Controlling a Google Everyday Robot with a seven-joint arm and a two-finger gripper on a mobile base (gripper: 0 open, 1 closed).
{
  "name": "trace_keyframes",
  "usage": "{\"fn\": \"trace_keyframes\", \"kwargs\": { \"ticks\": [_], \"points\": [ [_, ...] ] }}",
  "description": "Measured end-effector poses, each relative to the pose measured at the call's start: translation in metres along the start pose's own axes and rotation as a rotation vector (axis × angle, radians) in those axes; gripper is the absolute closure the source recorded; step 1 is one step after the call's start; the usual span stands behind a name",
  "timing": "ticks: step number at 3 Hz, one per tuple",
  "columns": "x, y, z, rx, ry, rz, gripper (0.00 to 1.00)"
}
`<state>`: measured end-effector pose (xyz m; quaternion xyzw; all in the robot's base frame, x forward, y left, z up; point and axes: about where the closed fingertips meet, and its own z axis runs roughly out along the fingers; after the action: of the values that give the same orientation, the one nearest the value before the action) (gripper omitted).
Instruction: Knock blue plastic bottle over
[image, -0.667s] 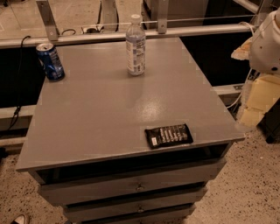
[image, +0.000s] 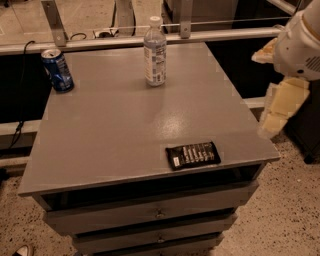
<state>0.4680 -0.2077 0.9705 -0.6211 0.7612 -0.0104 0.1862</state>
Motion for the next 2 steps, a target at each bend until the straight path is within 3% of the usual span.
{"fn": "trace_keyframes", "kwargs": {
  "ticks": [2],
  "points": [
    [-0.062,-0.106,0.075,0.017,-0.267,-0.034,0.0]
  ]
}}
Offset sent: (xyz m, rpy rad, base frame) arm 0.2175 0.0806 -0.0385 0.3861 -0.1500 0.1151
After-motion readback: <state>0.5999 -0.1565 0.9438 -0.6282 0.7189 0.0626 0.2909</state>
